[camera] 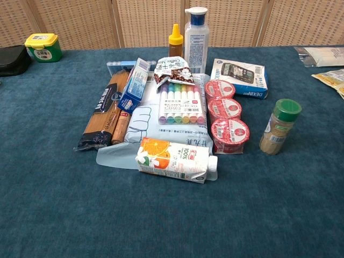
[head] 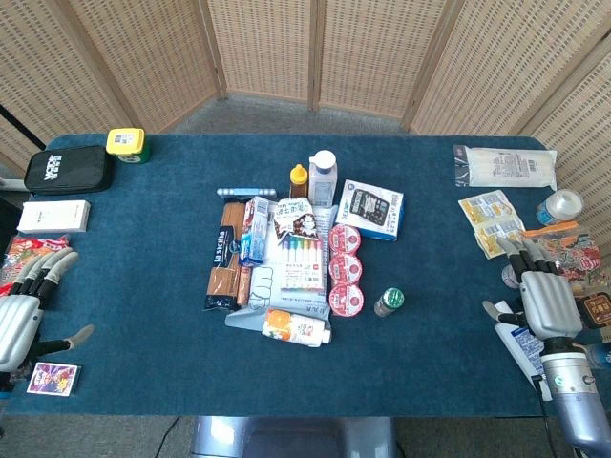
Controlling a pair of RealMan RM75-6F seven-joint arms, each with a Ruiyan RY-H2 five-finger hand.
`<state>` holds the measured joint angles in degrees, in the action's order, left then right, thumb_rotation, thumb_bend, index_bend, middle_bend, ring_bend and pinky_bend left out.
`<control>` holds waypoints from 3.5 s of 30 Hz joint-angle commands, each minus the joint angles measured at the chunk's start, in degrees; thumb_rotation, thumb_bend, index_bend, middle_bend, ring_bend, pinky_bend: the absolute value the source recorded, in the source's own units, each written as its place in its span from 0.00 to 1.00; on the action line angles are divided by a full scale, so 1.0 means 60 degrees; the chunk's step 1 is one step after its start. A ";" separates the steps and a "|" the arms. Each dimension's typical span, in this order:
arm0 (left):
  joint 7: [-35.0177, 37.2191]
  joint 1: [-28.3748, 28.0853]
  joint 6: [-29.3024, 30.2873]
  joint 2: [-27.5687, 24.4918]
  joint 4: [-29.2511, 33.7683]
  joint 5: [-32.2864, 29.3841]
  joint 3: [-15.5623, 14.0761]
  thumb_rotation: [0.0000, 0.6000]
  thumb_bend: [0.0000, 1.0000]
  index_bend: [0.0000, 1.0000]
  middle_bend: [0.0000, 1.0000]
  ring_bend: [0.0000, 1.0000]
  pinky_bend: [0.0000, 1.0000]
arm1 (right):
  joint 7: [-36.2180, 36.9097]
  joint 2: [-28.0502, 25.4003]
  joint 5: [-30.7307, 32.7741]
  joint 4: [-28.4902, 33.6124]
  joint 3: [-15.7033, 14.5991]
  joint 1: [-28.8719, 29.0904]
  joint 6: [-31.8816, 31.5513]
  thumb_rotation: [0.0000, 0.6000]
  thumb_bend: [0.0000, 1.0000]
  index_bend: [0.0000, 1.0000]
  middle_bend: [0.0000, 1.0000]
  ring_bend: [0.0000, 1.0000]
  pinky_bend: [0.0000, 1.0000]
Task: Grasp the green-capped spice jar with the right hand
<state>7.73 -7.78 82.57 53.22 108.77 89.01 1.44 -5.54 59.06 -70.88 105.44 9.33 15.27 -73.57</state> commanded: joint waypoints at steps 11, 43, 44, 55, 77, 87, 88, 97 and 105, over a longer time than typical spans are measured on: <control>0.0293 -0.0035 -0.0003 -0.0247 0.0098 0.0239 -0.0054 1.00 0.23 0.00 0.00 0.00 0.00 | 0.1544 -0.0078 -0.0643 -0.0185 -0.0182 -0.0107 0.0300 1.00 0.21 0.00 0.00 0.00 0.00; 0.0679 0.0122 0.0338 -0.0788 0.0035 0.0647 -0.0210 1.00 0.23 0.00 0.00 0.00 0.00 | 0.4230 0.2665 -0.2161 -0.2611 -0.0655 0.1615 0.2458 1.00 0.19 0.00 0.00 0.00 0.00; 0.0677 0.0122 0.0336 -0.0780 0.0032 0.0643 -0.0209 1.00 0.23 0.00 0.00 0.00 0.00 | 0.4274 0.2727 -0.2154 -0.2661 -0.0667 0.1649 0.2503 1.00 0.19 0.00 0.00 0.00 0.00; 0.0639 0.0181 0.0444 -0.0788 0.0017 0.0581 -0.0183 1.00 0.23 0.00 0.00 0.00 0.00 | 0.5023 0.3503 -0.2191 -0.3546 -0.0745 0.2085 0.2954 1.00 0.17 0.00 0.00 0.00 0.00; 0.0868 0.0578 0.0861 -0.0823 -0.0136 0.0413 -0.0257 1.00 0.23 0.00 0.00 0.00 0.00 | 0.6133 0.4913 -0.2257 -0.5278 -0.0646 0.2476 0.2698 1.00 0.17 0.18 0.56 0.40 0.15; 0.0974 0.0788 0.1039 -0.0862 -0.0242 0.0328 -0.0296 1.00 0.23 0.00 0.00 0.00 0.00 | 0.6976 0.5623 -0.2381 -0.6557 -0.0442 0.2316 0.1717 1.00 0.18 0.70 1.00 1.00 0.87; 0.0984 0.0788 0.1038 -0.0858 -0.0242 0.0331 -0.0291 1.00 0.23 0.00 0.00 0.00 0.00 | 0.7042 0.5626 -0.2396 -0.6615 -0.0419 0.2309 0.1640 1.00 0.18 0.71 1.00 1.00 0.89; 0.0945 0.0768 0.0998 -0.0839 -0.0212 0.0427 -0.0279 1.00 0.23 0.00 0.00 0.00 0.00 | 0.6779 0.4854 -0.2519 -0.6158 -0.0147 0.2385 0.1180 1.00 0.19 0.71 1.00 1.00 0.91; 0.0911 0.0749 0.0927 -0.0783 -0.0182 0.0563 -0.0324 1.00 0.23 0.00 0.00 0.00 0.00 | 0.5916 0.3554 -0.2287 -0.4544 0.0598 0.2598 0.0883 1.00 0.19 0.70 1.00 1.00 0.91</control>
<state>13.20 -3.28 88.15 48.51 107.66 92.35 -0.48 31.70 82.57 -85.25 75.61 11.30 30.32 -67.58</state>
